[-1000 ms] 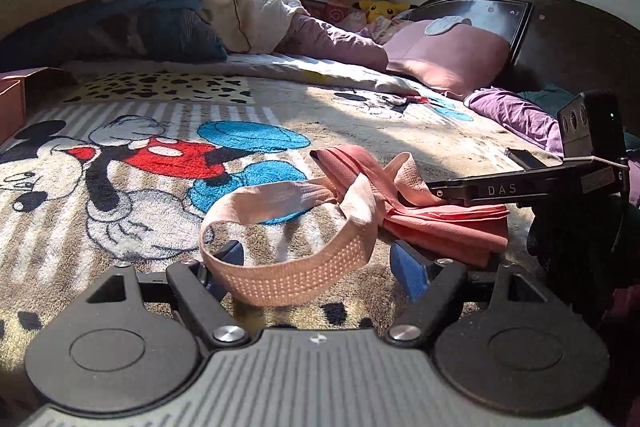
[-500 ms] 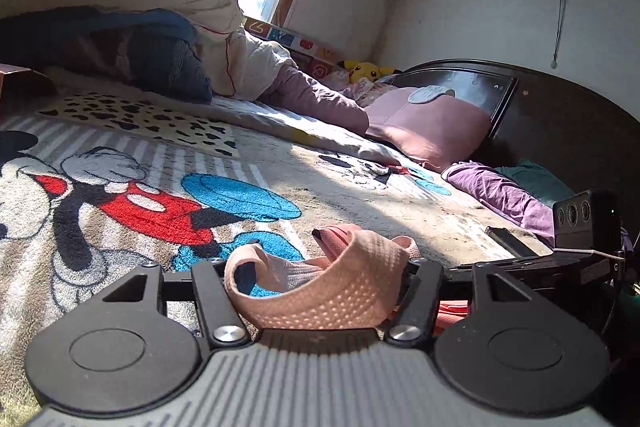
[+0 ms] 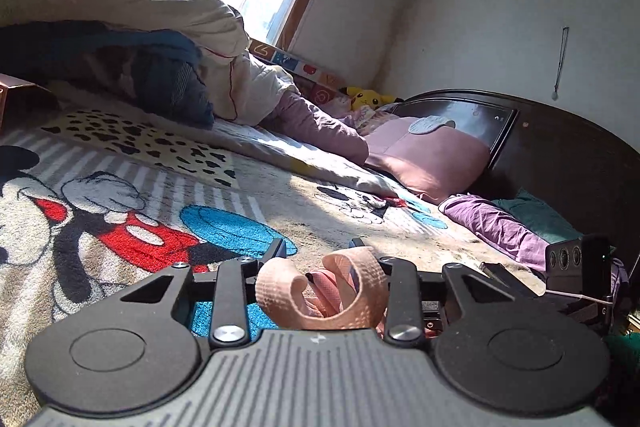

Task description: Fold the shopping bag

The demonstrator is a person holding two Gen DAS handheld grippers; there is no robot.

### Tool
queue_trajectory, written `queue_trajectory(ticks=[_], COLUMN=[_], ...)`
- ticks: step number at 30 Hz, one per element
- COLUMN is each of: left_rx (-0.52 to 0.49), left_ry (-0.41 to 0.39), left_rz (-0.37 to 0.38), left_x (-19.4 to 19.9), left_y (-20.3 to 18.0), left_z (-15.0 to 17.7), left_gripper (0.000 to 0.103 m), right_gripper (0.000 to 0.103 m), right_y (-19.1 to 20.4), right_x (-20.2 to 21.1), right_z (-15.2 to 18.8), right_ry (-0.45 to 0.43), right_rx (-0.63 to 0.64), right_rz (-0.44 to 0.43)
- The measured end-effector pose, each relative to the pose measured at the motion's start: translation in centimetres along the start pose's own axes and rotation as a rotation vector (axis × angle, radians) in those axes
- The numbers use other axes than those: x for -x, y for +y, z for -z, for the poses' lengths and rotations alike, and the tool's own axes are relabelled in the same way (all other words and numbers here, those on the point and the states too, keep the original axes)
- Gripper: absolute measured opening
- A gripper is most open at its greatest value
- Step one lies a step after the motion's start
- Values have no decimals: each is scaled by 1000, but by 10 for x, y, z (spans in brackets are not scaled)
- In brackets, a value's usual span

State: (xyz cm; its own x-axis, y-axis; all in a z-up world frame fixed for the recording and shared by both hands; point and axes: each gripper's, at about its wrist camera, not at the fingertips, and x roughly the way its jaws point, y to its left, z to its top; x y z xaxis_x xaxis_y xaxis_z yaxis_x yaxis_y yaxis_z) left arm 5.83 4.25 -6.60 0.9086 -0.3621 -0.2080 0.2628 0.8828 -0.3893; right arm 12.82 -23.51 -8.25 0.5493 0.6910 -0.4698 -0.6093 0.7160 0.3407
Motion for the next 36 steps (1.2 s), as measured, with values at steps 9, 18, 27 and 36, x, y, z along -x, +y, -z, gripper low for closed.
queue_trajectory(ticks=[9, 18, 27, 36], left_rx=[-106, -805, -1114, -1164], left_ry=[54, 227, 301, 315], left_rz=[86, 6, -86, -140], left_x=[-24, -59, -75, -78], left_y=[-27, -85, -101, -107], left_z=[-9, 1, 35, 44], left_gripper=[13, 7, 6, 4], right_gripper=[0, 0, 0, 5], right_y=[0, -2, -12, -45], right_x=[-1, -1, 1, 7], right_z=[-1, -1, -2, 6], right_ry=[1, -1, -16, -99], right_rx=[-6, -15, -104, -377], right_rz=[-1, -11, -49, -270])
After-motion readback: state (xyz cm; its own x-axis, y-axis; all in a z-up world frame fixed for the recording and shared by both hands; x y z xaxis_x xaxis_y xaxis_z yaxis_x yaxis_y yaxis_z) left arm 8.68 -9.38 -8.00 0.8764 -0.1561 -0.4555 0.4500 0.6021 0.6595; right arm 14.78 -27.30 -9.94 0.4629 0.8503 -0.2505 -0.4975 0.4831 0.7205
